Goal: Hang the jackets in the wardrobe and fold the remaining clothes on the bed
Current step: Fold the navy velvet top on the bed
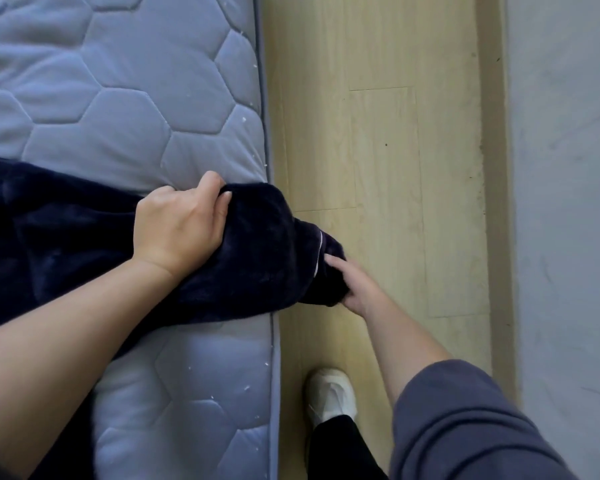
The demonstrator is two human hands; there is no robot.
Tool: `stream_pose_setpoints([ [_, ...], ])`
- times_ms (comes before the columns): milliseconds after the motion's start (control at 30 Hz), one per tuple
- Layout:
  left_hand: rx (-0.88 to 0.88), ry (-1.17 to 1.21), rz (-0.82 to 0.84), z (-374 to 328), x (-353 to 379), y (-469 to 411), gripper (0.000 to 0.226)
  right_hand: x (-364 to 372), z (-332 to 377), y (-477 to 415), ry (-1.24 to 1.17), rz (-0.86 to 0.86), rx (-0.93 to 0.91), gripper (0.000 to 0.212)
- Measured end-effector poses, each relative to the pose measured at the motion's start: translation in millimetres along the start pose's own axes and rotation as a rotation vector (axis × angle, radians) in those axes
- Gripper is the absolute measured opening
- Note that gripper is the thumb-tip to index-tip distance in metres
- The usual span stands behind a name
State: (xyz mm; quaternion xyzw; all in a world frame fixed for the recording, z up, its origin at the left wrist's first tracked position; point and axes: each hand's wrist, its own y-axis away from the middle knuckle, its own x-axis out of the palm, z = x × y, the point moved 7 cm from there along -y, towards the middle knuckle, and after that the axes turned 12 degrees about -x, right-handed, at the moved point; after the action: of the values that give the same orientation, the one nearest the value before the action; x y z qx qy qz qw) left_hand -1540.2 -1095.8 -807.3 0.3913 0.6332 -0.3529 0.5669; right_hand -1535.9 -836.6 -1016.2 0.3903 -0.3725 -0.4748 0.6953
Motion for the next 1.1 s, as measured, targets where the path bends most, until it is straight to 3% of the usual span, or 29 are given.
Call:
stream_pose_setpoints([
  [133, -0.048, -0.006, 0.137, -0.4, -6.7, -4.3, 0.032, -88.3, 61.5, 73.0, -0.230, -0.074, -0.030, 0.028],
  [233, -0.060, 0.035, 0.347, 7.4, -11.1, -12.3, 0.032, -127.0, 133.7, 122.4, -0.455, 0.026, -0.183, 0.030],
  [367, 0.009, 0.017, 0.694, 19.5, -29.7, -7.1, 0.048, -122.3, 175.6, 161.0, -0.265, 0.180, -0.136, 0.036],
  [433, 0.095, -0.070, 0.704, 19.3, -41.6, -1.1, 0.041, -104.1, 171.0, 167.7, -0.142, 0.210, -0.070, 0.042],
  [533, 0.166, -0.215, 0.623, 20.7, -48.5, 2.7, 0.037, -82.2, 148.0, 158.7, -0.108, 0.094, -0.060, 0.039],
  [667, 0.050, -0.136, 0.503, 23.6, -44.1, -0.2, 0.022, -48.6, 99.0, 130.1, -0.102, -0.048, -0.042, 0.025],
  [800, -0.063, -0.015, 0.453, 17.8, -31.3, -1.3, 0.016, 13.5, 44.1, 96.8, 0.034, 0.028, 0.064, 0.035],
  [900, -0.125, 0.108, 0.631, -7.6, -14.8, -11.3, 0.034, 58.6, 4.3, 86.1, 0.059, 0.138, 0.290, 0.053],
  [1000, -0.083, 0.130, 0.959, -56.3, 11.9, -19.9, 0.029, 83.8, -13.0, 92.0, -0.195, 0.121, 0.460, 0.070],
  [1100, -0.160, 0.178, 1.148, -84.1, 23.8, -30.9, 0.026, 86.1, 13.2, 87.0, -0.682, 0.010, 0.328, 0.056],
])
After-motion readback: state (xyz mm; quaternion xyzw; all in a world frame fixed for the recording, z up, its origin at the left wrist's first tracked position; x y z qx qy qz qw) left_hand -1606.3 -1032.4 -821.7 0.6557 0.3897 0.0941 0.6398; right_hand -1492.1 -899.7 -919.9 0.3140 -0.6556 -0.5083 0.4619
